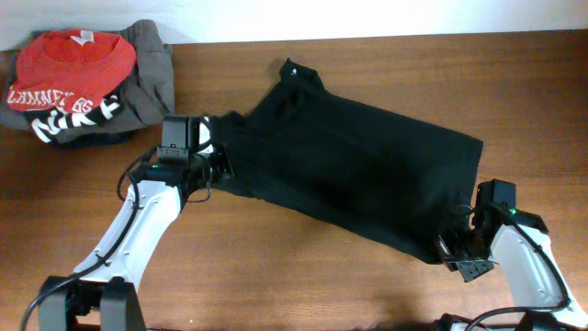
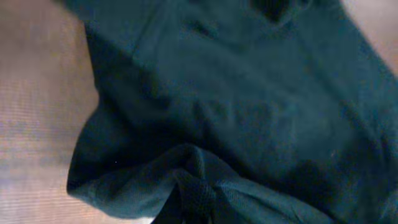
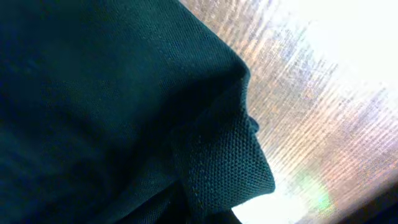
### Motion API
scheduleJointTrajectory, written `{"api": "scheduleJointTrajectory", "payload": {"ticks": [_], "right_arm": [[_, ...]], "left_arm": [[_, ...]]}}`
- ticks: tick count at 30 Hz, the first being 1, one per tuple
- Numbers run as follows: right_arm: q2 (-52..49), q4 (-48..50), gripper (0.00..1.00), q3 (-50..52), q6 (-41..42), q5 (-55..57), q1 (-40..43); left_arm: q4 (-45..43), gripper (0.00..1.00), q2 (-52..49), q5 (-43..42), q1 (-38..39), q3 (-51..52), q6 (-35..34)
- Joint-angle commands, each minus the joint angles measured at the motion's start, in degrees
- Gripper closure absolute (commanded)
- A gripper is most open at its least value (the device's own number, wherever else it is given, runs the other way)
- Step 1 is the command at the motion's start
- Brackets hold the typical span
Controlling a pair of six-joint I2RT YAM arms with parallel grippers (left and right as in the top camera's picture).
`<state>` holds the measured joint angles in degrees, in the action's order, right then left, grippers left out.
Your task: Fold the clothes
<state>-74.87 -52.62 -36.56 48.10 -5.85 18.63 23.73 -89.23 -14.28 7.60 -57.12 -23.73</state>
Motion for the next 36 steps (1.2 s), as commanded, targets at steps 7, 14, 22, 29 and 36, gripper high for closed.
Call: {"api": "scheduleJointTrajectory", "payload": {"ticks": [7,14,22,29,36], "right_arm": [[-0.24,2.16,0.96,-1.07,0.90,0.94,-0.35],[-0.24,5.18,0.96,-1.11,0.92,-0.09,-0.35],[-0.24,4.15,0.96,-6.73,0.83,0.61,-0.35],[-0.26,2.60,0.95,-11.15,0.85,2.12,-0.35],[-0.46,3.43,0.83,-11.13,0.83,3.13,-0.35]], "left_arm": [[-11.82,0.98,0.85,3.65,0.04,-0.79,0.70],[-13.31,0.98,-1.88,5.77,0.98,-0.79,0.70],[-15.17,0.98,-7.93,5.75,1.97,-0.79,0.68],[-19.30,0.97,-9.79,5.81,2.05,-0.79,0.70],[-20.37,0.94,-12.94,5.79,2.16,-0.79,0.68]]}}
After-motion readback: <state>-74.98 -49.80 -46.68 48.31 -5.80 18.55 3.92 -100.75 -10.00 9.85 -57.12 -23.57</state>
